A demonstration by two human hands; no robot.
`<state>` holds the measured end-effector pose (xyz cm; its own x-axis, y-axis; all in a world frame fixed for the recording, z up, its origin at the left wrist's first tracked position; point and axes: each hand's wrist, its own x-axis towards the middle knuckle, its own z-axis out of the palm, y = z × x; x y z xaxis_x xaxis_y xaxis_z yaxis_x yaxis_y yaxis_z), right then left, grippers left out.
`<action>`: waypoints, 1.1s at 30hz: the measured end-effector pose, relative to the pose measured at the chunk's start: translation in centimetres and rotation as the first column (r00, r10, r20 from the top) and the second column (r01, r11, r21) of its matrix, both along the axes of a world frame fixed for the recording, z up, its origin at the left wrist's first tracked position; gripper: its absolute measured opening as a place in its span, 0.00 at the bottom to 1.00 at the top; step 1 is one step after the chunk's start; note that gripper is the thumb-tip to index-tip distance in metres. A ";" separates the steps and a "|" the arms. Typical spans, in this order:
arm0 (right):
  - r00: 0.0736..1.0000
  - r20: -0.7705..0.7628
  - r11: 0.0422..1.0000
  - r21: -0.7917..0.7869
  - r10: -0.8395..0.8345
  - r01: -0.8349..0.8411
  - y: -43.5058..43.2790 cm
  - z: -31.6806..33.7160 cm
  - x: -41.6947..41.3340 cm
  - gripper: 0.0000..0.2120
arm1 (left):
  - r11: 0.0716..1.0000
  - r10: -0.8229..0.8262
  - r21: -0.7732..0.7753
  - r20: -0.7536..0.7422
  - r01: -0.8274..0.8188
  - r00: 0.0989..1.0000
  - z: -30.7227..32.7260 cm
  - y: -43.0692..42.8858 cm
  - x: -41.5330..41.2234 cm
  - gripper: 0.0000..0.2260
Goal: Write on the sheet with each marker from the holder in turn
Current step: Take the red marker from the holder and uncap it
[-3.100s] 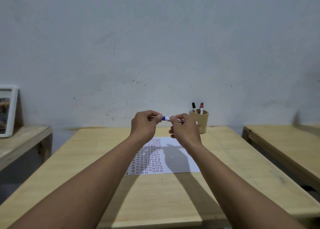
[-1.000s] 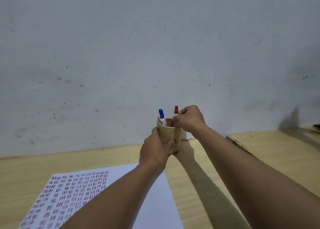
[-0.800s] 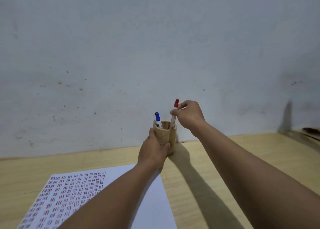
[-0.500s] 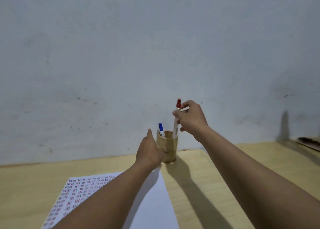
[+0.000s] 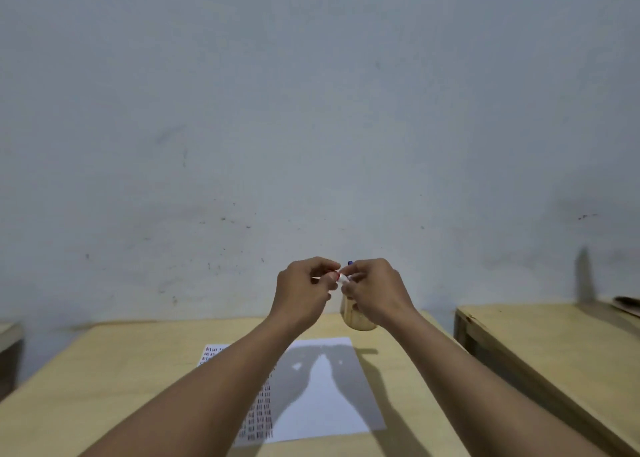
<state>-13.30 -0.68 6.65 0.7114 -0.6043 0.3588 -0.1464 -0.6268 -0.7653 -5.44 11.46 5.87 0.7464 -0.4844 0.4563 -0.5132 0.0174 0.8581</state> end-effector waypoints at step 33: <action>0.924 0.381 0.322 0.878 -0.025 -0.353 10.5 -4.1 4.1 0.06 | 0.917 0.357 0.215 -0.059 -0.337 0.932 -3.8 13.3 7.5 0.06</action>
<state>-9.17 9.81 2.58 0.8189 -0.5522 -0.1562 0.1970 0.5262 -0.8272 2.02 24.79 2.05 0.9189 -0.2600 0.2968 -0.3723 -0.3219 0.8705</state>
